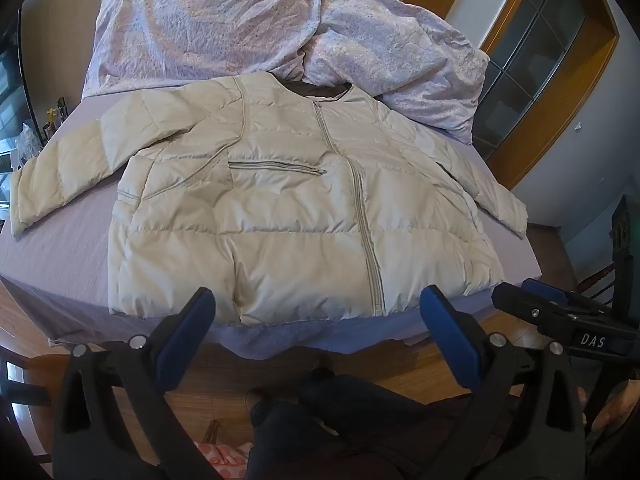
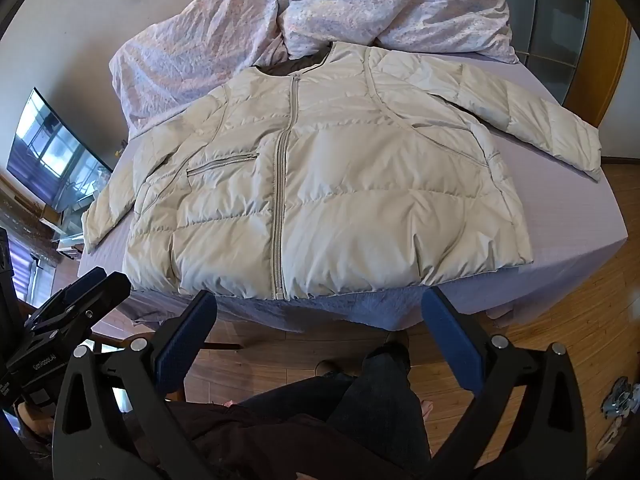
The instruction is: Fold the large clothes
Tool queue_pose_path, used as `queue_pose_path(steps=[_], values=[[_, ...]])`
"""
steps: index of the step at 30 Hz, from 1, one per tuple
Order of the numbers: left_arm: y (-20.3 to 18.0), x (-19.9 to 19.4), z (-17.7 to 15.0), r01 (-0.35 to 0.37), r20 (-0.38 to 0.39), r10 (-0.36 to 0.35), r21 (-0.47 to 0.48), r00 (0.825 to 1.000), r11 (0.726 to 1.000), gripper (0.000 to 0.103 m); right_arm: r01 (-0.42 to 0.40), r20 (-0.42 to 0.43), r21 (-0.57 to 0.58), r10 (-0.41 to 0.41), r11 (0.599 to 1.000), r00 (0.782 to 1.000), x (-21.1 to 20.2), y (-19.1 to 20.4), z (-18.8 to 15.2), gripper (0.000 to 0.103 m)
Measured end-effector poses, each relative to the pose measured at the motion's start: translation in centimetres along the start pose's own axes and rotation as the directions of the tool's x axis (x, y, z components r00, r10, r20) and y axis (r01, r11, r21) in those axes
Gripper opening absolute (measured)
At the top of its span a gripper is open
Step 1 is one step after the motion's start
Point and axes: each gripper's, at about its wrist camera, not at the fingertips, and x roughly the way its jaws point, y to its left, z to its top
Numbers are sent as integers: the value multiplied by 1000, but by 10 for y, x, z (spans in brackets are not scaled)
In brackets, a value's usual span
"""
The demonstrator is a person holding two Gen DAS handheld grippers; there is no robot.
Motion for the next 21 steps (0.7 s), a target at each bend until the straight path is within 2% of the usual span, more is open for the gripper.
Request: queue_pose_path(steps=[21], values=[[0, 0, 0, 0, -2, 0, -1, 1000, 1000, 101, -1, -2, 2, 1, 1000, 1000, 2, -1, 1, 102]])
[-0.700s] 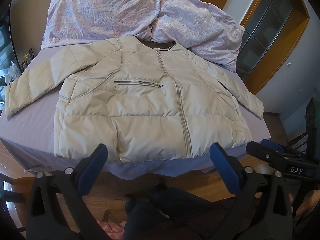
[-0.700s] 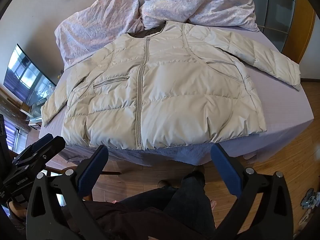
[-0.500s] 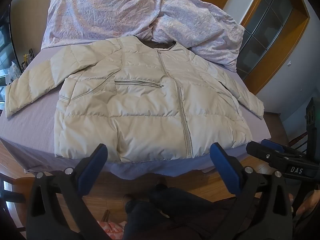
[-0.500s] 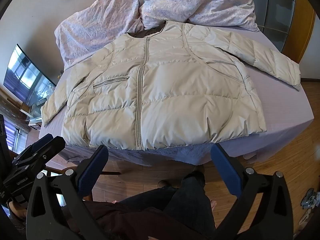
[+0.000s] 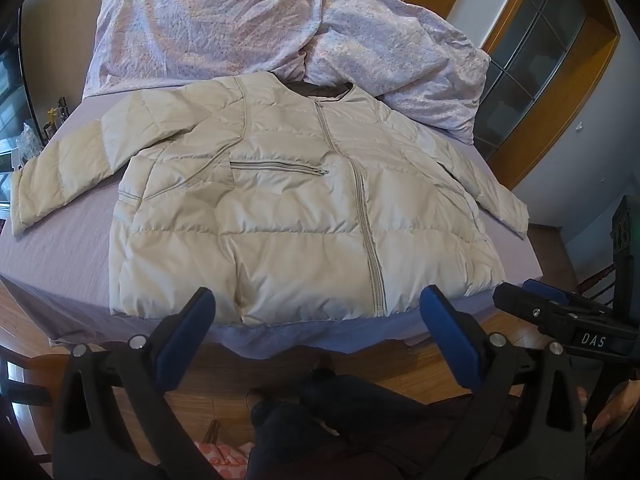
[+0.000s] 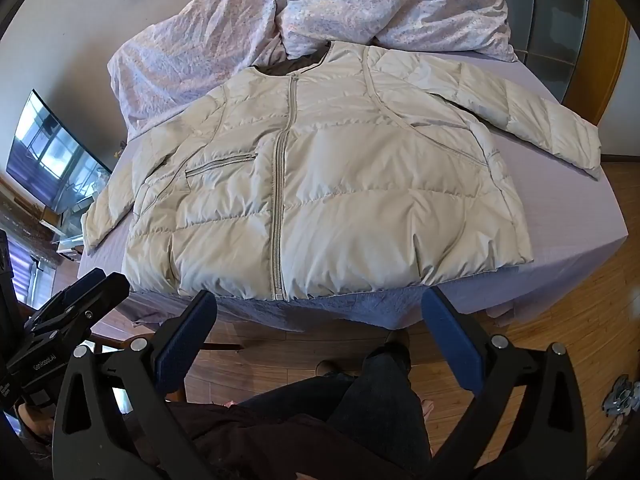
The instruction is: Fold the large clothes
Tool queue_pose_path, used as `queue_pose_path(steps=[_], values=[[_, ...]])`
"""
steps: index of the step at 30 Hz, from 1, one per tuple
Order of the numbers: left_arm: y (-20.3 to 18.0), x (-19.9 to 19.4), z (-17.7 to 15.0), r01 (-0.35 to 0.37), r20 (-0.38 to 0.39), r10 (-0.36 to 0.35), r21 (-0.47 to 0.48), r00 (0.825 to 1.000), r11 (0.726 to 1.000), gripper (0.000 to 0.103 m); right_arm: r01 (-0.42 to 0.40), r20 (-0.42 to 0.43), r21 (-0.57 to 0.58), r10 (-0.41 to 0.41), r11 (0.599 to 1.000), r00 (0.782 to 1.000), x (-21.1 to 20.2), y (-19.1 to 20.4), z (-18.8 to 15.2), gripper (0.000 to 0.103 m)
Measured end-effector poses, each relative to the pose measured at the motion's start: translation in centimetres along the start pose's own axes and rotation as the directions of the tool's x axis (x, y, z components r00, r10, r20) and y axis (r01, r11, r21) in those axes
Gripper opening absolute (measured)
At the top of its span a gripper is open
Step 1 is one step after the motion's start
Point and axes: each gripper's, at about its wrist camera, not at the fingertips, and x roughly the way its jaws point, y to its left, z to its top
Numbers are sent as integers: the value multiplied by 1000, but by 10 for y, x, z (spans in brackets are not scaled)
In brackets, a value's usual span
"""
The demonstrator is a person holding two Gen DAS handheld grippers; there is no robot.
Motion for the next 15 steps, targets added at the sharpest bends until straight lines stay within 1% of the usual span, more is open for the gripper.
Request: queue_pose_path(steps=[15], values=[[0, 0, 0, -1, 0, 1, 1, 1000, 1000, 101, -1, 1, 0, 1, 1000, 1000, -1, -1, 1, 102]])
